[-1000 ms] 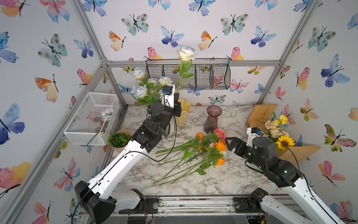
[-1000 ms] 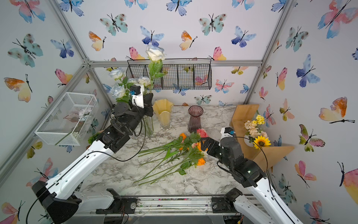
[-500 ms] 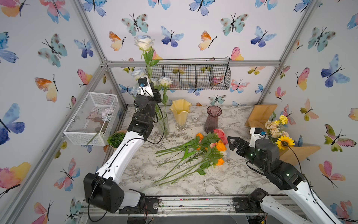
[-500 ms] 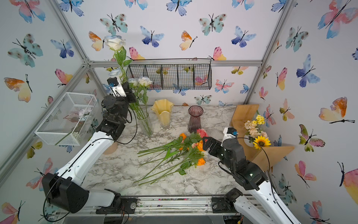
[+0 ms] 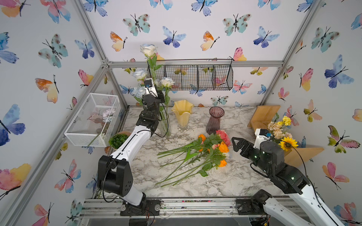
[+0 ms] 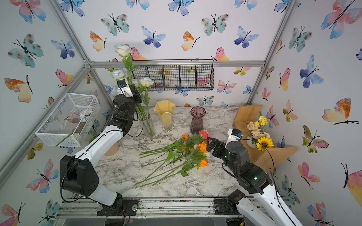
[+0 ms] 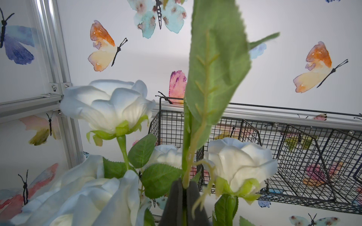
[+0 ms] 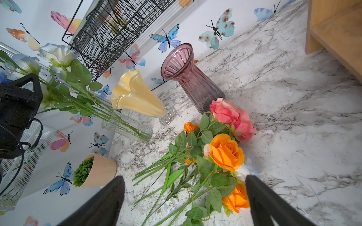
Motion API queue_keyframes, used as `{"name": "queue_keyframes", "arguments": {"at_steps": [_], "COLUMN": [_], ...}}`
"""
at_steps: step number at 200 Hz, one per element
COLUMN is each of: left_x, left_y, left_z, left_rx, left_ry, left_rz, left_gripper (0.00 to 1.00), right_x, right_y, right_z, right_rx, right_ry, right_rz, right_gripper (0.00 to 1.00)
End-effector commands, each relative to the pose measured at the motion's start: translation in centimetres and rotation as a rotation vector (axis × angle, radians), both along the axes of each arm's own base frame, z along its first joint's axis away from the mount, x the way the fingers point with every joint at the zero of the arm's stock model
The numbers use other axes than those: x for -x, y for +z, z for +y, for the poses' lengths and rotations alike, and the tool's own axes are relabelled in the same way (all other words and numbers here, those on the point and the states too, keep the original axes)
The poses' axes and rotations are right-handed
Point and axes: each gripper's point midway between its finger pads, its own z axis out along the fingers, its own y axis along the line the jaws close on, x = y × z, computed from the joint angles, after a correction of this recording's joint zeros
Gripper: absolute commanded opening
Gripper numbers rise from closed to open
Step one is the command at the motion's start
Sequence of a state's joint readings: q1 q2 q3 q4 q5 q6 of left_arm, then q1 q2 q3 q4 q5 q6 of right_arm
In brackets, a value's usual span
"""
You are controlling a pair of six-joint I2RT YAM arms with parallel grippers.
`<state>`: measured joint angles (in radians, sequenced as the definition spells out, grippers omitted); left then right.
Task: Arrange the flowers in different vases according to their colors
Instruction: Insert the flower into the vase.
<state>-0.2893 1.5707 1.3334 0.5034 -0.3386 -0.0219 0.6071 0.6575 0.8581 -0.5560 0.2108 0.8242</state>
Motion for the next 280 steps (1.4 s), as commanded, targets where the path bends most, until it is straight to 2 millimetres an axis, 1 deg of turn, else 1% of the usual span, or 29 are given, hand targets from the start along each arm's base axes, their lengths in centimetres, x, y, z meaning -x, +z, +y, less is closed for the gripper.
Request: {"name": "queue_keyframes", "arguments": {"at_steps": [1,30,59,66,75,84,89,106,125,149,187,212,228,236,257,264,272,280], "left_x": [0.1,0.1,0.6,0.7,0.9,1.1,1.1,1.4,1.8,2.8,5.3,7.0,8.1,8.6,9.9,10.5,11.0,11.6], "left_y": [1.9,0.6,-0.5,-0.7,-0.7,-0.7,-0.7,-0.2,0.7,1.8,3.5,4.5,4.9,4.9,4.4,4.3,3.9,3.4], "left_z": [-0.1,-0.2,-0.2,-0.2,-0.2,-0.3,-0.3,-0.4,-0.5,-0.8,-1.1,-1.9,-2.3,-2.6,-2.7,-2.6,-2.6,-2.5], "left_rx": [-0.002,0.003,0.014,0.018,0.02,0.023,0.025,0.043,0.072,0.12,0.192,0.205,0.207,0.207,0.21,0.21,0.207,0.204], "left_ry": [-0.01,-0.019,-0.03,-0.033,-0.042,-0.048,-0.053,-0.065,-0.084,-0.122,-0.184,-0.217,-0.236,-0.256,-0.283,-0.287,-0.293,-0.298], "left_rz": [-0.076,-0.052,-0.031,-0.026,-0.021,-0.017,-0.014,-0.008,-0.01,-0.024,-0.051,-0.039,-0.03,-0.021,0.014,0.027,0.045,0.066], "left_gripper": [0.0,0.0,0.0,0.08,0.24,0.36,0.41,0.5,0.52,0.52,0.55,0.57,0.64,0.66,0.77,0.83,1.0,0.99], "right_x": [-0.5,-0.6,-0.7,-0.7,-0.7,-0.7,-0.7,-0.6,-0.4,-0.3,-0.1,0.1,0.2,0.3,0.6,0.8,0.9,1.2], "right_y": [-0.2,-0.5,-0.5,-0.5,-0.5,-0.4,-0.3,-0.1,0.2,0.4,0.5,0.4,-0.2,-0.6,-2.2,-2.6,-3.1,-3.7], "right_z": [-0.5,-0.5,-0.3,-0.2,-0.2,-0.2,-0.2,-0.2,-0.2,0.0,0.5,0.7,0.8,0.8,1.1,1.3,1.4,1.6], "right_rx": [0.025,0.027,0.021,0.02,0.019,0.017,0.017,0.012,0.005,0.005,0.014,0.003,-0.003,-0.003,-0.004,-0.007,-0.011,-0.016], "right_ry": [-0.024,-0.027,-0.023,-0.023,-0.021,-0.02,-0.02,-0.018,-0.013,0.002,0.031,0.04,0.034,0.034,0.035,0.036,0.039,0.043], "right_rz": [-0.02,-0.019,-0.019,-0.02,-0.021,-0.023,-0.023,-0.027,-0.031,-0.024,0.008,0.029,0.065,0.09,0.172,0.199,0.228,0.256], "right_gripper": [0.98,0.99,0.98,0.98,0.98,0.98,0.98,0.98,0.98,0.98,0.98,0.98,0.98,0.98,0.98,0.98,0.98,0.97]}}
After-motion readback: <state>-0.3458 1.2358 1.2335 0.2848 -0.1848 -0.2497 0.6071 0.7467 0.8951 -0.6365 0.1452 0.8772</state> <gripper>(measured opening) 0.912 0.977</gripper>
